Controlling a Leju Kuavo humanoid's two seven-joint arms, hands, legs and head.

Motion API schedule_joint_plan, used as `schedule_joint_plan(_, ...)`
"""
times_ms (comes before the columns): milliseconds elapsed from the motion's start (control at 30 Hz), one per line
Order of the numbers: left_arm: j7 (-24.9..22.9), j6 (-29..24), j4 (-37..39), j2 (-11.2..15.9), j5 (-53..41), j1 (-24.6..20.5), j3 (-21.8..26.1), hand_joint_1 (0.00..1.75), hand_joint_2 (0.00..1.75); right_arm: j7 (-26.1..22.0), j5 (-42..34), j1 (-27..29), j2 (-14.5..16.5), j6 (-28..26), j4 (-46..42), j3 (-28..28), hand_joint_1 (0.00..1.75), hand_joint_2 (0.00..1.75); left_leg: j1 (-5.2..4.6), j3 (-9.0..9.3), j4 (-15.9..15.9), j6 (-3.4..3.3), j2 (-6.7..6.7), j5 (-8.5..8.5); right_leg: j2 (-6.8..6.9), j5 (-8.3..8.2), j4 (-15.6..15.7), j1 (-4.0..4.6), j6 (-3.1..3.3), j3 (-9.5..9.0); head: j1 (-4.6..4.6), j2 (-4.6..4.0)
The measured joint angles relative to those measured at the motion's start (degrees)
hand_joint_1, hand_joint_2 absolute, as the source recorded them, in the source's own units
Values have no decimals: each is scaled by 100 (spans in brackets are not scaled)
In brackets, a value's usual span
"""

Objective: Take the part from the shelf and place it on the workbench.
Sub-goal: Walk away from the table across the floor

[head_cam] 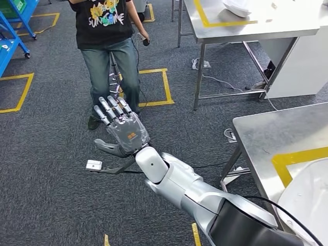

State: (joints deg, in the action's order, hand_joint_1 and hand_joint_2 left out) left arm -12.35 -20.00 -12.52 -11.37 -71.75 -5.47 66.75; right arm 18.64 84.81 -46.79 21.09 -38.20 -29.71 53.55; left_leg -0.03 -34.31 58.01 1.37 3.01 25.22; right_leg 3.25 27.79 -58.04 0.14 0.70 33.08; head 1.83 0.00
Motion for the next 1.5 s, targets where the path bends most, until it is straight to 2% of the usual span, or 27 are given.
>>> schedule_joint_plan(67,-7,17,0,3,-10,-8,0,0,0,19,22,-10,3,-7,1,2,0,0,-15,12,-83,-50,-27,16,90,15,5,21,-43,-7,-4,0)
schedule_joint_plan(133,-20,41,0,4,-23,6,1,0,0,26,38,-18,8,-12,0,4,0,0,9,22,-115,-109,-113,-7,37,101,-80,6,-104,28,-8,0)
schedule_joint_plan(200,-31,57,0,4,-42,4,2,0,0,50,43,-25,4,-10,2,4,0,0,37,35,-137,-165,-202,-25,-163,386,-590,-17,-161,274,-28,0)
schedule_joint_plan(267,-36,64,0,4,-58,-5,1,0,0,75,49,-11,-13,-8,17,3,0,0,40,31,-136,-190,-305,-23,-277,714,-1383,-26,-186,668,-41,0)
schedule_joint_plan(300,-38,66,0,5,-62,-5,0,0,0,82,51,-1,-23,-8,28,2,0,0,39,33,-135,-194,-360,-23,-292,769,-1634,-27,-190,808,-41,0)
schedule_joint_plan(333,-40,66,0,7,-62,-1,0,0,0,85,54,4,-29,-9,37,2,0,0,39,37,-134,-193,-418,-22,-300,705,-1665,-26,-185,846,-42,0)
schedule_joint_plan(367,-42,66,0,8,-63,2,0,0,0,87,56,4,-33,-9,43,2,0,0,39,46,-132,-190,-477,-20,-315,533,-1458,-27,-171,767,-41,0)
schedule_joint_plan(433,-43,68,0,6,-64,2,0,0,0,90,57,-10,-36,-9,48,2,0,0,35,62,-127,-168,-586,-11,-447,114,-649,-35,-131,390,-39,0)
schedule_joint_plan(500,-43,72,0,5,-67,-4,0,0,0,90,57,-20,-37,-9,49,1,0,0,31,49,-113,-119,-672,-10,-586,-57,-94,-47,-99,100,-37,0)
schedule_joint_plan(600,-38,81,0,11,-87,13,0,0,0,105,74,-22,-33,-12,57,-2,0,0,60,16,-110,-18,-739,-15,-557,-63,1,-39,-46,37,-38,0)
schedule_joint_plan(667,-14,106,0,17,-121,16,-1,0,0,117,118,-45,-26,-21,71,-22,0,0,61,-68,72,42,-616,126,-479,-83,38,-56,19,18,-19,0)
schedule_joint_plan(767,25,182,0,26,-166,-11,-5,0,0,117,195,-68,-36,-27,119,-79,0,0,70,-573,1139,116,-403,645,-322,-75,54,-59,73,6,2,0)
schedule_joint_plan(800,32,209,0,29,-178,-12,-8,0,0,114,214,-64,-41,-27,138,-93,0,0,75,-727,1453,130,-386,737,-269,-69,54,-55,77,4,0,0)
schedule_joint_plan(833,36,234,0,32,-188,-9,-10,0,0,109,234,-60,-45,-27,156,-102,0,0,77,-786,1567,136,-379,716,-221,-61,53,-53,79,-2,2,0)
schedule_joint_plan(867,36,255,0,36,-198,-4,-13,0,0,102,251,-57,-46,-27,167,-108,0,0,77,-726,1439,132,-367,579,-178,-53,52,-50,76,-13,2,0)
schedule_joint_plan(900,36,273,0,42,-205,-1,-19,0,0,93,267,-58,-46,-27,174,-113,0,0,73,-558,1104,115,-330,364,-137,-40,52,-46,71,-32,2,0)
schedule_joint_plan(967,37,291,0,49,-215,-10,-34,0,0,75,291,-66,-47,-27,179,-133,0,0,35,-155,303,51,-118,20,-64,-9,46,-17,43,-66,3,0)
schedule_joint_plan(1033,37,297,0,52,-221,-32,-47,0,0,69,304,-73,-50,-27,184,-157,0,0,-9,16,-75,-16,30,-47,12,16,40,25,5,-71,-2,0)
schedule_joint_plan(1100,36,298,0,53,-223,-37,-52,0,0,65,314,-75,-46,-28,188,-170,0,0,-11,14,-120,-72,-40,-40,95,39,43,38,-40,-72,-4,0)
schedule_joint_plan(1133,36,298,0,52,-223,-30,-52,0,0,63,321,-78,-43,-28,190,-177,0,0,0,20,-138,-102,-85,-50,72,82,9,31,-71,-59,-6,0)
schedule_joint_plan(1200,33,302,0,51,-232,-30,-54,0,0,62,344,-89,-42,-29,192,-192,0,0,29,39,-170,-166,-175,-71,-94,308,-366,9,-128,114,-21,0)
schedule_joint_plan(1233,24,308,0,51,-239,-34,-55,0,0,63,357,-85,-49,-29,196,-199,0,0,32,37,-170,-183,-221,-73,-198,481,-731,-3,-145,287,-28,0)
schedule_joint_plan(1300,-5,322,0,50,-251,-42,-58,0,0,61,387,-50,-69,-28,204,-207,0,0,32,34,-168,-197,-331,-74,-285,752,-1485,-15,-163,679,-34,0)
schedule_joint_plan(1333,-24,329,0,51,-254,-40,-58,0,0,60,402,-27,-78,-27,207,-210,0,0,32,35,-166,-197,-387,-74,-297,749,-1641,-17,-165,783,-34,0)
schedule_joint_plan(1367,-37,334,0,51,-256,-37,-58,0,0,58,418,-12,-85,-27,208,-215,0,0,32,38,-162,-196,-445,-73,-305,630,-1570,-20,-160,780,-35,0)
schedule_joint_plan(1433,-54,343,0,51,-260,-36,-60,0,0,56,447,-6,-90,-27,207,-231,0,0,35,46,-151,-180,-557,-64,-398,190,-838,-35,-135,476,-35,0)
schedule_joint_plan(1500,-58,350,0,51,-263,-44,-63,0,0,55,464,-8,-97,-27,207,-252,0,0,30,19,-126,-130,-652,-60,-598,-58,-164,-60,-112,142,-31,0)
